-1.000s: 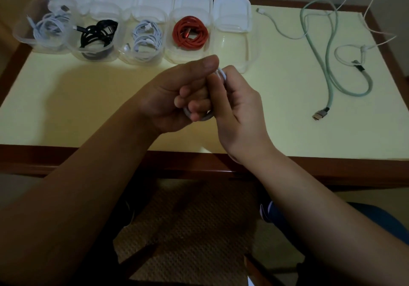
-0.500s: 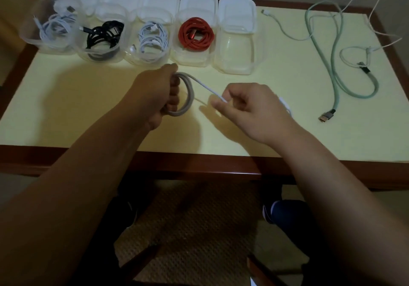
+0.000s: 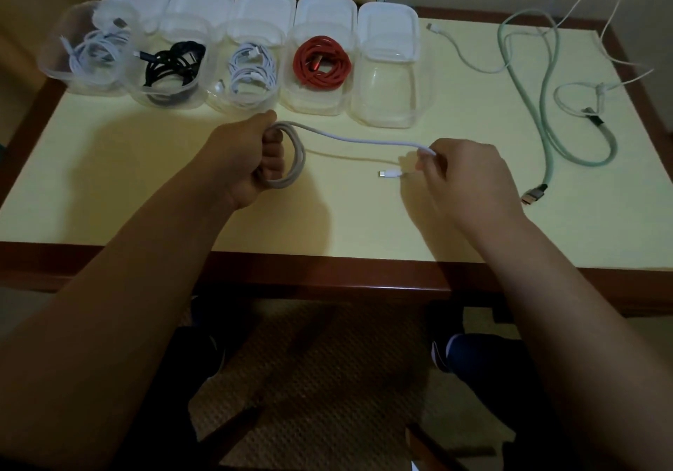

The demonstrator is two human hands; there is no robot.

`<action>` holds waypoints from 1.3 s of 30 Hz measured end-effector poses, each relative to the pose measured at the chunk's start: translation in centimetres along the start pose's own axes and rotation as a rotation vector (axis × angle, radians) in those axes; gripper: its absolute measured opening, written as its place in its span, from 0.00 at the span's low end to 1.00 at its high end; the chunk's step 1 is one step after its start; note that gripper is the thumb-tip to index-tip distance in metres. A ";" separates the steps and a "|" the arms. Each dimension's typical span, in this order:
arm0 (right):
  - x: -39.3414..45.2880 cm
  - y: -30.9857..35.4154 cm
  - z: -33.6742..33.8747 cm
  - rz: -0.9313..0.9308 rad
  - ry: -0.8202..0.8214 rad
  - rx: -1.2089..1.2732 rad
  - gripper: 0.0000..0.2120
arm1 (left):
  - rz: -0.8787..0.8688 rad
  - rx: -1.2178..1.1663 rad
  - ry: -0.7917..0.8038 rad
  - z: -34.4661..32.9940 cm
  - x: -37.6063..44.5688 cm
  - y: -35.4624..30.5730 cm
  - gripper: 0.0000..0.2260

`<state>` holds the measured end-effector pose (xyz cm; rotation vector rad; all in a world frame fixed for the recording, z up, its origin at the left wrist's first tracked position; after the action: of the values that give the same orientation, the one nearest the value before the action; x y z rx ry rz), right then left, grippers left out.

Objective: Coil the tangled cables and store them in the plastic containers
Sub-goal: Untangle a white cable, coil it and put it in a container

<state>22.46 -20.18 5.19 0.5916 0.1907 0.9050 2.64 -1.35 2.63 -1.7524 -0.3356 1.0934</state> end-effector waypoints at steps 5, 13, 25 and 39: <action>0.2 0.0 -0.4 -0.049 0.049 0.375 0.08 | 0.042 -0.053 0.127 -1.6 -0.2 0.6 0.20; -0.9 2.1 -2.9 -0.218 -0.030 0.781 0.06 | 0.102 -0.081 0.274 -5.1 -1.1 2.1 0.21; -2.1 4.5 -3.9 -0.104 0.198 0.692 0.06 | 0.095 -0.104 0.279 -5.7 -1.4 2.3 0.22; -3.8 5.4 -4.9 -0.630 0.700 1.319 0.19 | -0.126 -0.004 0.093 -4.6 -0.8 1.2 0.24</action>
<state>14.50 -18.69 3.82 1.2893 1.5910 0.2186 5.54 -5.21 2.47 -1.7545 -0.3850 0.9191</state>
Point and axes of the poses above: each hand's wrist, its own x-axis towards the middle knuckle, its own z-axis out of the back of the hand, y = z × x, the point moved 4 cm from there along x, towards the middle knuckle, and after that the axes turned 14 degrees about x, right-handed, at the moved point
